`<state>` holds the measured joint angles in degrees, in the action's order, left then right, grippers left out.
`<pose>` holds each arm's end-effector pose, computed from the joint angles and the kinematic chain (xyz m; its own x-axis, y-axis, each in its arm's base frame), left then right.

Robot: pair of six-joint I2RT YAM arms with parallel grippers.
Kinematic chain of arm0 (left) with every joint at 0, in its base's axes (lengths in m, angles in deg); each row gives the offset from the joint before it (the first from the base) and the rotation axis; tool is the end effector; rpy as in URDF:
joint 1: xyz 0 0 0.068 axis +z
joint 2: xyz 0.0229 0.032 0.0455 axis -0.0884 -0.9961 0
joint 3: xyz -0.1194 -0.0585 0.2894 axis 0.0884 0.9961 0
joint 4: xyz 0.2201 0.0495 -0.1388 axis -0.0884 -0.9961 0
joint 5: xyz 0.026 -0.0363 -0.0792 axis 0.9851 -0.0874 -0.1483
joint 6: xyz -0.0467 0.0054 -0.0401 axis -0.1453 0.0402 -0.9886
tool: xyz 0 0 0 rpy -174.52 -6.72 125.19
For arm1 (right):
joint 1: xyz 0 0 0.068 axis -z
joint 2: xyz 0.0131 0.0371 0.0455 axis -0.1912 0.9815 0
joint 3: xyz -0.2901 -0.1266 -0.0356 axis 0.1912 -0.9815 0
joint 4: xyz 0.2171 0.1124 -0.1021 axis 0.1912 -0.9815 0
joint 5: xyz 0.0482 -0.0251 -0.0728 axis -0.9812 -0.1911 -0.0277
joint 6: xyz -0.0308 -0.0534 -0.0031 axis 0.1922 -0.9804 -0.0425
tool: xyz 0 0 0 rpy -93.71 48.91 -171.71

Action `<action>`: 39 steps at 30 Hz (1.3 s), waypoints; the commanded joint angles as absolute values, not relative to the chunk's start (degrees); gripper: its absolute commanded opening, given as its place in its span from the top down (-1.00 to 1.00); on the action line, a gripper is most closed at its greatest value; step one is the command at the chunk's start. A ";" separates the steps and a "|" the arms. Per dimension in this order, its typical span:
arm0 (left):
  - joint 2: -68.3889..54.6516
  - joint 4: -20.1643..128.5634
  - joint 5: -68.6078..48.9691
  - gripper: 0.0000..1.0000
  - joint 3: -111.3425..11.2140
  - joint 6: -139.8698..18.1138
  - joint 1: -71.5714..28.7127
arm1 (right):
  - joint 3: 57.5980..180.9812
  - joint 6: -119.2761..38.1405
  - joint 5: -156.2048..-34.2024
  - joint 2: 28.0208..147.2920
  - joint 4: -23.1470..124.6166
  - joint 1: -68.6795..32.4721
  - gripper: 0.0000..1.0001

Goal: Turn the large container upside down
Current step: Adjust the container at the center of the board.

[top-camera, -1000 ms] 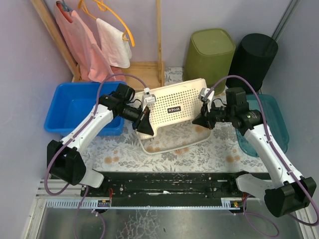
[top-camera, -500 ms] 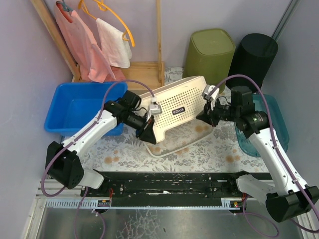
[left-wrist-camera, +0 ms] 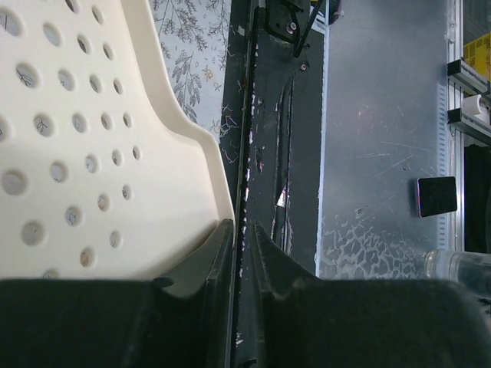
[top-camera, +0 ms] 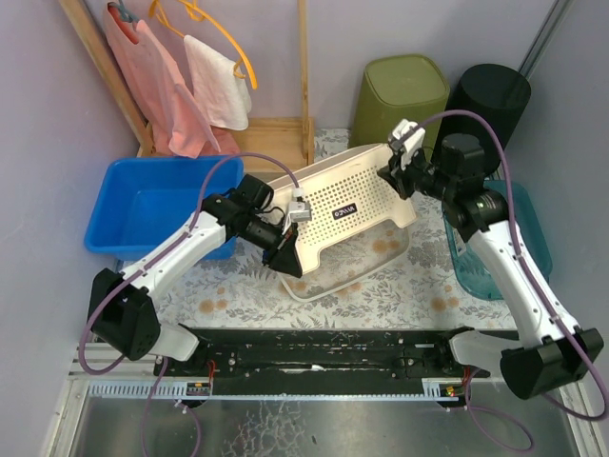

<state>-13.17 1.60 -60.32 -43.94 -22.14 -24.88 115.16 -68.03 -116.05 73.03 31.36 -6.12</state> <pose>0.2144 -0.1696 0.3221 -0.4502 0.5326 -0.7167 0.8586 0.0379 -0.5113 0.2315 0.0948 0.4506 0.0164 -0.3193 -0.9475 -0.7413 0.6321 -0.2258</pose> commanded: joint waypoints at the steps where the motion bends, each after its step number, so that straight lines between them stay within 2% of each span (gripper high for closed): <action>1: -17.52 -5.25 -57.49 0.74 -39.93 -24.83 -26.05 | 120.54 -63.43 -112.20 77.18 40.07 -6.37 0.92; 15: -15.15 -5.42 -57.07 0.73 -41.19 -25.26 -26.58 | 127.58 -62.80 -115.69 85.46 35.15 -6.38 0.92; 17: -13.75 -5.89 -55.75 0.73 -43.39 -25.37 -26.58 | 130.43 -64.29 -119.97 86.53 30.95 -6.37 0.91; 19: -12.50 -5.91 -53.82 0.73 -46.81 -26.24 -26.58 | 134.14 -72.52 -126.41 87.20 18.78 -6.38 0.89; 22: -10.61 -5.31 -50.61 0.73 -52.00 -27.84 -26.57 | 129.72 -82.65 -127.74 82.42 10.55 -6.36 0.88; 23: -10.00 -4.64 -49.20 0.73 -53.52 -28.68 -26.49 | 128.05 -87.41 -127.25 80.44 7.20 -6.38 0.82; 24: -9.16 -3.72 -47.69 0.73 -54.76 -29.59 -26.51 | 126.08 -90.57 -125.14 78.79 4.34 -6.38 0.69; 25: -8.24 -2.43 -45.78 0.73 -55.61 -30.65 -26.42 | 124.27 -92.91 -122.43 77.33 2.34 -6.31 0.43; 26: -7.14 -0.46 -43.46 0.73 -56.14 -32.13 -26.40 | 122.07 -94.69 -119.31 75.93 1.23 -6.37 0.27; 32: 1.69 12.03 -15.58 0.72 -55.13 -40.52 -26.30 | 105.47 -101.01 -104.42 65.08 1.21 -6.37 0.02; 34: 5.10 15.33 -7.34 0.71 -53.13 -40.92 -26.31 | 98.53 -100.28 -97.91 61.16 5.56 -6.32 -0.16; 37: 9.37 18.81 2.21 0.72 -50.56 -40.49 -25.95 | 89.77 -98.17 -91.89 56.97 13.96 -5.40 -0.32; 39: 11.63 20.50 5.77 0.73 -48.74 -40.02 -24.44 | 86.61 -94.97 -92.50 55.52 19.41 -4.12 -0.36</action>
